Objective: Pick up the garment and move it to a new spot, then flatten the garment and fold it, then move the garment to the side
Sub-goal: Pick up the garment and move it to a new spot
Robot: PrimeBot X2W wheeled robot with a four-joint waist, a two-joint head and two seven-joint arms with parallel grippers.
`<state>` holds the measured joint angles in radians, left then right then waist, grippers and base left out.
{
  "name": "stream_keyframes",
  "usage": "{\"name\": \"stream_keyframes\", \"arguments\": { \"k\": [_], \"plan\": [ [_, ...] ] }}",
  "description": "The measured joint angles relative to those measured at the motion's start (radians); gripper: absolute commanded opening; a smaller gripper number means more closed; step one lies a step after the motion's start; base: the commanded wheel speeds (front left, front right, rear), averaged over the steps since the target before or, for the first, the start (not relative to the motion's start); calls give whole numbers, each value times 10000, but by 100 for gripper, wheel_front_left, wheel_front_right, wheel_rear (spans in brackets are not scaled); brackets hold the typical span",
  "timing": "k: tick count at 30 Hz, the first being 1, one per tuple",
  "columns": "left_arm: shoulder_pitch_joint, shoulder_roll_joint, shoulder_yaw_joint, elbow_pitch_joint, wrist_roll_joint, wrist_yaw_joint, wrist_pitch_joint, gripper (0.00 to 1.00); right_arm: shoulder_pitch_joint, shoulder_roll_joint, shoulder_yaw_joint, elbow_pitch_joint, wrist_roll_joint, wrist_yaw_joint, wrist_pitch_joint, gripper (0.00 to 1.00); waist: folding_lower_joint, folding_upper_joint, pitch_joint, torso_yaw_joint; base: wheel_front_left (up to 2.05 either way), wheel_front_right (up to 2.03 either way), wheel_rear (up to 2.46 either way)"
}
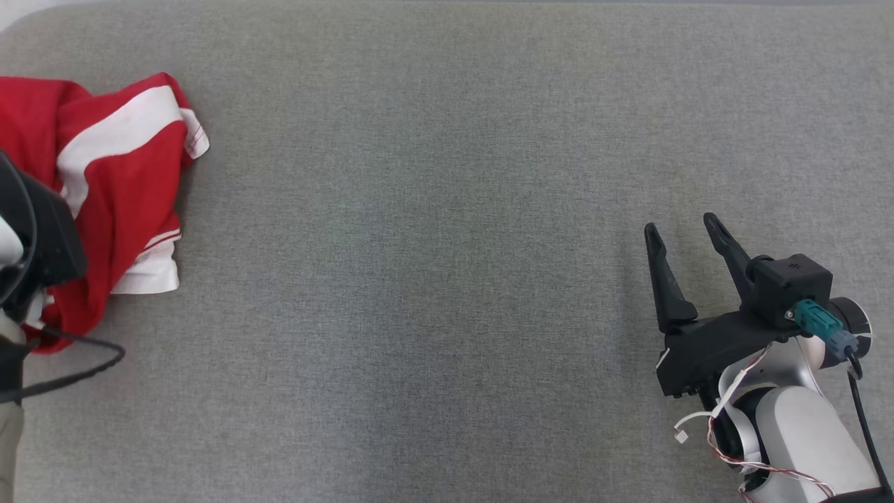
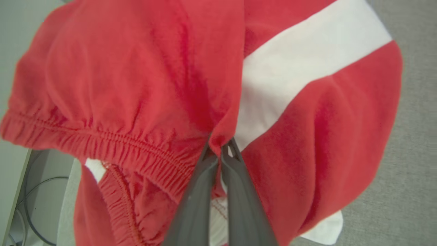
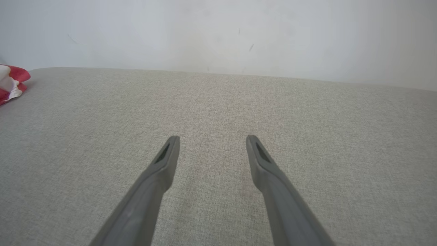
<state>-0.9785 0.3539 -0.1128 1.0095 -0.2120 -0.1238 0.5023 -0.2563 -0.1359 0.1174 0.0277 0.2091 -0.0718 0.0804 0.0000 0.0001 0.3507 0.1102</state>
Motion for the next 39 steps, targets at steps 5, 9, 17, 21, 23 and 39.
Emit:
{"name": "stream_keyframes", "arguments": {
  "k": [5,9,17,21,23,39],
  "plan": [
    [-473,-153,2,84,-67,-6,-435,0,-58,31,56,286,2,2,-12,100,0,0,-130,71,0,0,0],
    [-958,-497,159,134,-451,-6,-752,0,-212,113,86,554,19,4,-105,100,0,0,-358,85,0,0,0],
    [-1217,-1390,-700,-389,-1095,-8,-1469,0,41,247,15,1189,261,13,-384,100,-1,-1,-1141,26,0,0,0],
    [-1170,-1593,-1406,-1039,-1471,-8,-1689,0,275,364,17,1425,376,13,-518,100,-1,-2,-1512,-72,0,0,0],
    [-1094,-1672,-1802,-1407,-1781,-8,-1789,0,275,418,21,1486,456,13,-591,100,-1,-2,-1676,-156,0,0,0],
    [1034,-2899,-5164,-5150,-3988,-8,-1873,0,1384,405,-533,1843,917,0,-1078,100,-1,-2,-2523,-1399,0,0,0]
  ]
}}
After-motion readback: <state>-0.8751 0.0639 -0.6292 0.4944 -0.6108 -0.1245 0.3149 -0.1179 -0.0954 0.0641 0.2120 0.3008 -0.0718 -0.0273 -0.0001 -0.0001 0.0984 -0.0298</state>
